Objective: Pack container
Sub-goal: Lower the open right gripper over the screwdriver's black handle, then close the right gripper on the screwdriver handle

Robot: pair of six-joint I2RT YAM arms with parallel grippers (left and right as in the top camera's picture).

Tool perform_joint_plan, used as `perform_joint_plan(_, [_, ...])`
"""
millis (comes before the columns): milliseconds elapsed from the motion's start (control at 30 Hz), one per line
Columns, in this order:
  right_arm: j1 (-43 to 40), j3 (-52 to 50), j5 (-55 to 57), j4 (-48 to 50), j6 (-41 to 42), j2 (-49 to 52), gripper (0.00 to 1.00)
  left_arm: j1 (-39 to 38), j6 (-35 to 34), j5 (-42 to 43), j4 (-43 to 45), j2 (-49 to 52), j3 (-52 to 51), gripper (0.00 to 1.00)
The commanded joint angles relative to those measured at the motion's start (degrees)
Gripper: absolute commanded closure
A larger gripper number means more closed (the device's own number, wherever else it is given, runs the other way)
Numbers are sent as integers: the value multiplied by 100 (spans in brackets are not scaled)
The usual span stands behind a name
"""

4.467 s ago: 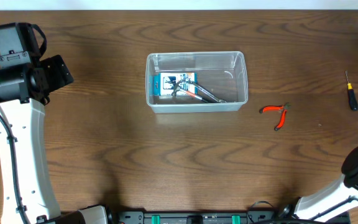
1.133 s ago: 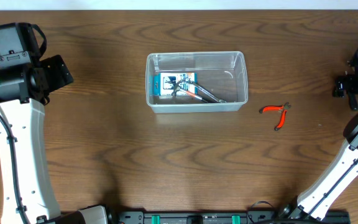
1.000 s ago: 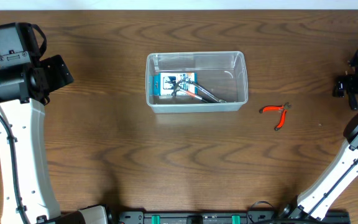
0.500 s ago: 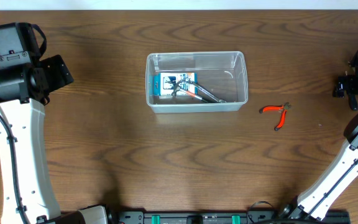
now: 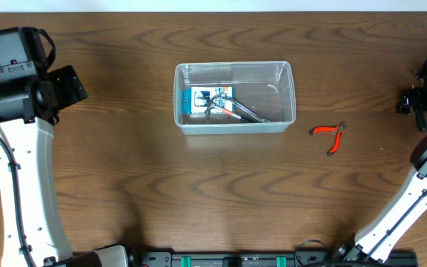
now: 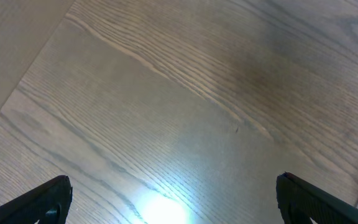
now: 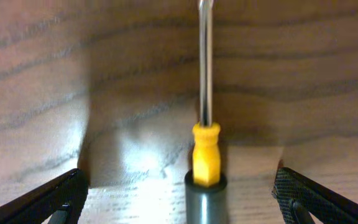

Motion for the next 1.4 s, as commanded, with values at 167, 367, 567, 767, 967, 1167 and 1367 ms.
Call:
perform_joint_plan(167, [-50, 87, -92, 98, -59, 164, 1, 24, 94, -90, 4, 11, 11, 2])
perform_joint_plan(367, [-50, 87, -92, 72, -59, 164, 1, 24, 94, -90, 4, 11, 11, 2])
perform_joint_plan(567, [-50, 87, 184, -42, -59, 164, 4, 24, 94, -90, 4, 11, 11, 2])
perform_joint_plan(767, [-50, 87, 507, -116, -55, 164, 14, 24, 94, -90, 4, 11, 11, 2])
perform_joint_plan(967, [-50, 87, 505, -94, -13, 164, 37, 24, 94, -90, 4, 11, 11, 2])
perform_joint_plan(1167, [-50, 87, 505, -92, -13, 164, 55, 24, 94, -90, 4, 11, 11, 2])
perform_joint_plan(1367, [-50, 87, 505, -33, -11, 164, 66, 24, 94, -90, 4, 11, 11, 2])
